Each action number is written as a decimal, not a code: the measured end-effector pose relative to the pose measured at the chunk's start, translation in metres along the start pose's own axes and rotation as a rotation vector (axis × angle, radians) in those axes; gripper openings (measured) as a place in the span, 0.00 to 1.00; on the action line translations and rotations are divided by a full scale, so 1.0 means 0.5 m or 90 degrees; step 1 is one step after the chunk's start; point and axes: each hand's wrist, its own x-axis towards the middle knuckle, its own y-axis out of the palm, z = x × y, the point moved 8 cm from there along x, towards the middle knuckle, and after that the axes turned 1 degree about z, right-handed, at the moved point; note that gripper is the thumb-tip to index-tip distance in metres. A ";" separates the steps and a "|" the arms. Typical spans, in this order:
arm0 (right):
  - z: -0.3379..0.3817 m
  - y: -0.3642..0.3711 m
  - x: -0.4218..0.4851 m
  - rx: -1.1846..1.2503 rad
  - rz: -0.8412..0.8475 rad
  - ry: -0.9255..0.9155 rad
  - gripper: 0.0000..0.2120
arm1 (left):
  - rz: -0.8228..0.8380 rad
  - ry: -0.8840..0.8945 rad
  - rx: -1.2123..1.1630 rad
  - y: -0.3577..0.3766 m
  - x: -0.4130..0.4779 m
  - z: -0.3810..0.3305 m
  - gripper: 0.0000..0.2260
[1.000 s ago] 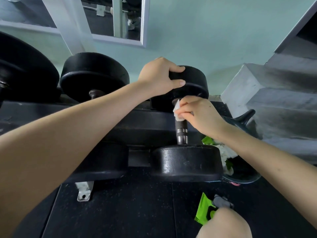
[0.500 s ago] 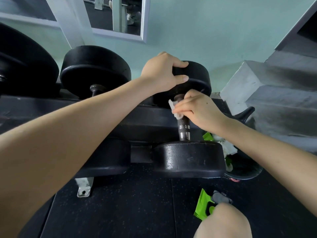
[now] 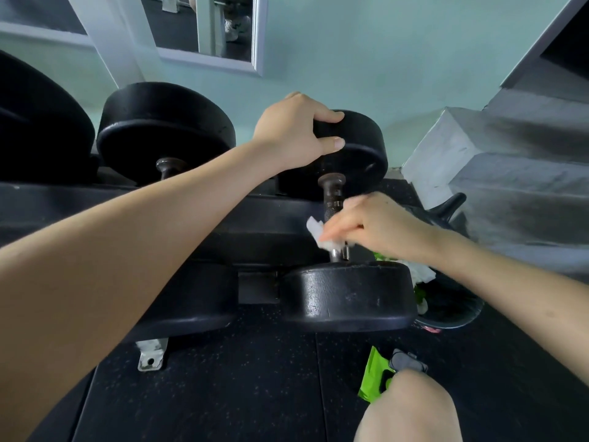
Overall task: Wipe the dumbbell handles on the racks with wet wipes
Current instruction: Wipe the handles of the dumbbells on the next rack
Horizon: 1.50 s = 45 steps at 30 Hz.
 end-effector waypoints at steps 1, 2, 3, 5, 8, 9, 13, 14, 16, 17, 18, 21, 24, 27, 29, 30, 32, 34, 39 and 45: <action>0.001 0.011 -0.014 0.025 0.027 0.002 0.11 | 0.000 -0.001 0.001 0.000 0.001 0.000 0.19; -0.001 0.012 -0.018 0.039 0.040 0.002 0.11 | 0.000 -0.002 0.001 -0.001 0.001 0.000 0.19; -0.002 0.005 -0.010 0.031 0.034 -0.010 0.11 | 0.001 -0.002 0.001 0.000 0.001 0.000 0.19; -0.001 -0.024 0.025 -0.016 -0.012 -0.046 0.11 | 0.005 0.001 0.002 -0.001 0.002 0.000 0.19; -0.012 -0.057 0.064 -0.033 -0.103 -0.018 0.12 | 0.009 0.001 0.003 -0.002 0.003 0.002 0.19; -0.017 -0.057 0.059 -0.024 -0.129 0.005 0.12 | 0.011 0.002 0.003 -0.002 0.003 0.002 0.19; -0.030 -0.008 -0.020 0.186 -0.092 0.075 0.13 | 0.017 -0.003 0.007 -0.003 0.002 -0.001 0.19; -0.032 0.007 -0.036 0.257 -0.054 0.096 0.15 | 0.017 -0.006 0.007 -0.003 0.002 0.000 0.19; -0.042 0.017 -0.048 0.335 -0.024 0.132 0.19 | 0.021 -0.012 0.004 -0.004 0.000 -0.002 0.19; -0.048 0.010 -0.048 0.364 -0.046 0.146 0.20 | 0.022 -0.016 0.001 -0.005 0.000 -0.003 0.19; -0.055 -0.003 -0.047 0.408 -0.095 0.160 0.19 | 0.023 -0.019 -0.002 -0.006 -0.001 -0.003 0.19; -0.070 -0.031 -0.055 0.609 -0.230 0.175 0.21 | 0.026 -0.021 -0.005 -0.004 -0.002 -0.003 0.19; -0.077 -0.016 -0.056 0.774 -0.232 0.215 0.18 | 0.028 -0.024 -0.002 -0.003 0.000 -0.003 0.19; -0.081 0.016 -0.050 0.991 -0.185 0.290 0.14 | 0.027 -0.025 -0.003 -0.004 -0.001 -0.005 0.19; -0.087 0.028 -0.043 1.018 -0.196 0.315 0.12 | 0.025 -0.023 0.000 -0.004 -0.002 -0.007 0.18; -0.093 0.030 -0.040 0.976 -0.212 0.318 0.10 | 0.025 -0.023 0.001 -0.003 -0.002 -0.008 0.19; -0.104 0.023 -0.037 0.817 -0.245 0.321 0.07 | 0.027 -0.025 -0.002 -0.005 -0.003 -0.007 0.19; -0.105 0.007 -0.039 0.643 -0.265 0.318 0.06 | 0.029 -0.028 -0.008 -0.005 -0.003 -0.007 0.19; -0.100 0.000 -0.039 0.530 -0.284 0.323 0.04 | 0.006 -0.048 -0.043 -0.009 0.009 -0.002 0.22; -0.077 0.082 -0.011 0.895 -0.037 0.406 0.12 | 0.119 0.036 0.143 0.012 0.010 -0.025 0.36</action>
